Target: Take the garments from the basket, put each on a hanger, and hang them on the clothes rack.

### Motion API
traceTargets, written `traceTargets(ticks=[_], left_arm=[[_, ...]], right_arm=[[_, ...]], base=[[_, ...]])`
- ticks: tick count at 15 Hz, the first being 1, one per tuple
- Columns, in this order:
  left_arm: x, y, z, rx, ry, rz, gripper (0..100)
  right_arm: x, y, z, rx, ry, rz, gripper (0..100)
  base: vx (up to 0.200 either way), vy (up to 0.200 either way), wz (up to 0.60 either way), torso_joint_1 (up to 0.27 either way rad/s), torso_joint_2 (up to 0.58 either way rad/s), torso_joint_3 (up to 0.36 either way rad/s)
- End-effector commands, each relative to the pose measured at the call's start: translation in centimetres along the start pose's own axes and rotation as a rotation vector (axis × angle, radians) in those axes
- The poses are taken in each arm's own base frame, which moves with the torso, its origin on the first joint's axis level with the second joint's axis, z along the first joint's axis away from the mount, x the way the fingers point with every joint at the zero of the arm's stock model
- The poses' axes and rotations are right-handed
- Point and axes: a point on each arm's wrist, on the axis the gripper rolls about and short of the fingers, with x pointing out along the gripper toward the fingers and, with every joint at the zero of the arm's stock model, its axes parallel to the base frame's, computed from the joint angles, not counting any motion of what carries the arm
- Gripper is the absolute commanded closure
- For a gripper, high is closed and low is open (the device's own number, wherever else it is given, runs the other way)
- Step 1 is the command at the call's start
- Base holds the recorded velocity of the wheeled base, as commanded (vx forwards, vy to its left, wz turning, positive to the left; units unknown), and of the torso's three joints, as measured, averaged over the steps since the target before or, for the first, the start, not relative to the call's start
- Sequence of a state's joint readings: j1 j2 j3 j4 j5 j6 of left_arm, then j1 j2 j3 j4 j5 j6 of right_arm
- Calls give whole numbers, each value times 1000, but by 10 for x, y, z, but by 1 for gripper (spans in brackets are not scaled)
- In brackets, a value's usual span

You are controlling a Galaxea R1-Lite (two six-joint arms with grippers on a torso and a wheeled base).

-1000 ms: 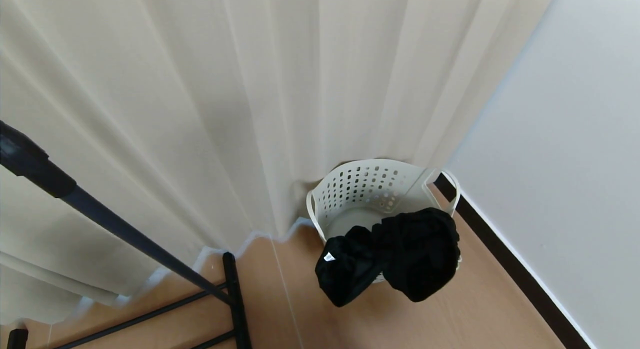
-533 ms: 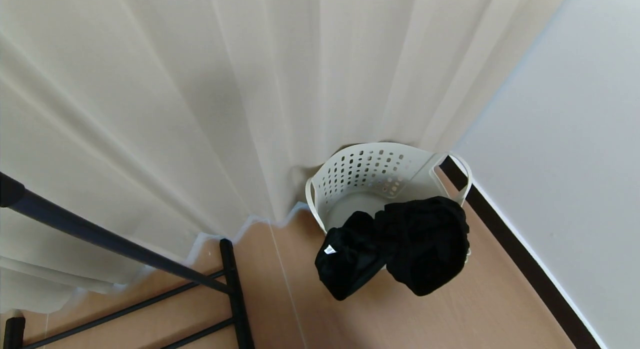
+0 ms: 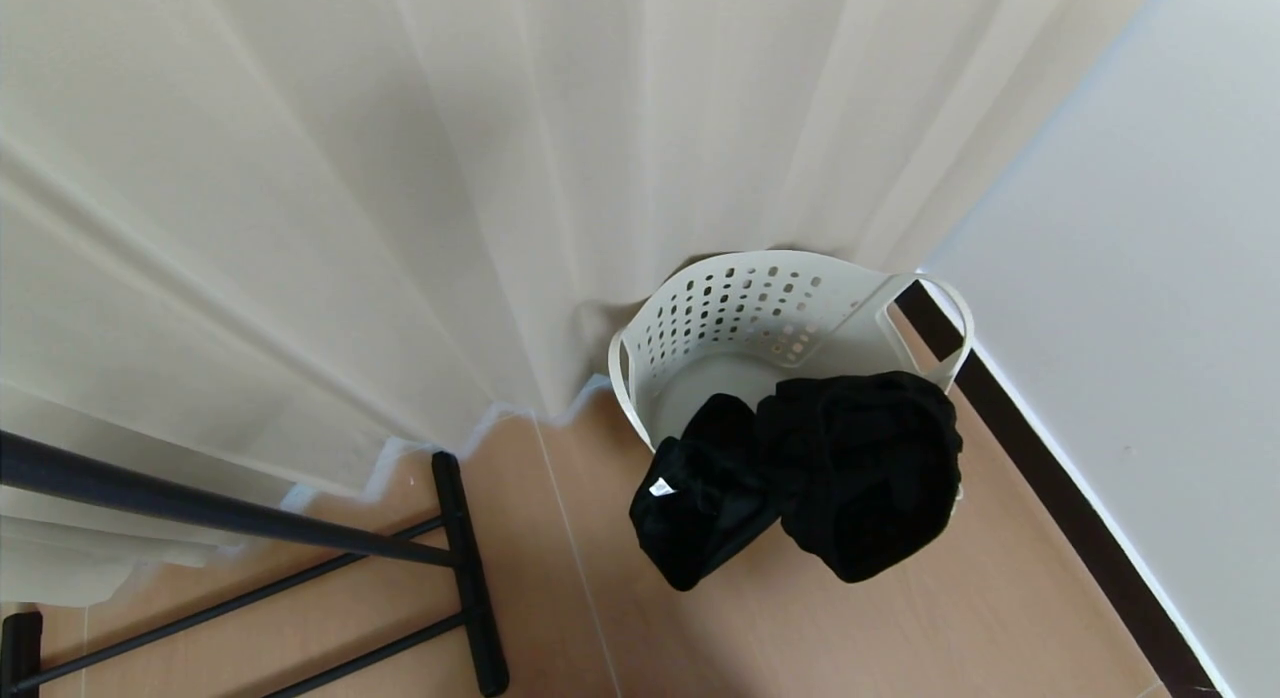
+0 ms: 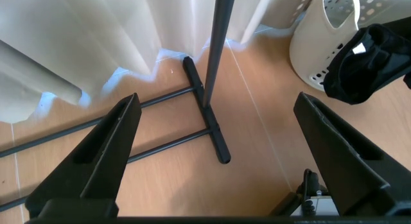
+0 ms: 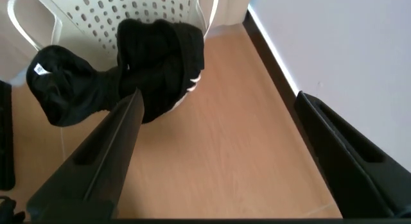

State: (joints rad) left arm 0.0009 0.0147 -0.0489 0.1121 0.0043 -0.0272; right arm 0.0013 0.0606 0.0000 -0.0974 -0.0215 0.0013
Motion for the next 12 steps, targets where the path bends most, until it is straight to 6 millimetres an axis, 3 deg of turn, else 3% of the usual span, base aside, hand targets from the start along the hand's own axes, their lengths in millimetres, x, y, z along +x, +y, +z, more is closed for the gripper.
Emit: traceTargets(ticks=[1,2,3,4,5,6,8,12], left_arm=[[0,0,0,-2,-3,1,0],[0,0,0,0,-3,1,0],[0,0,0,-2,-3,1,0],[0,0,0,-2,-3,1,0],[0,0,0,-2,-3,1,0],[0,0,0,0,-3,1,0],[0,0,0,0,-3,1,0],[0,0,0,0,-3,1,0]], right_arm=[[18,0,4,-7,184,0,0],[20,0,8,-10,187,2,0],[34,1,35,-51,214,31,0],[44,2,49,-102,234,52,0],[44,2,49,-102,234,52,0],[72,4,72,-320,298,96,0],[99,7,89,-567,352,164,0],[149,37,110,-777,443,435,0]], base=[[0,0,0,0,0,0],[0,0,0,0,0,0],[0,0,0,0,0,0],[0,0,0,0,0,0],[0,0,0,0,0,0],[0,0,0,0,0,0],[0,0,0,0,0,0],[0,0,0,0,0,0]])
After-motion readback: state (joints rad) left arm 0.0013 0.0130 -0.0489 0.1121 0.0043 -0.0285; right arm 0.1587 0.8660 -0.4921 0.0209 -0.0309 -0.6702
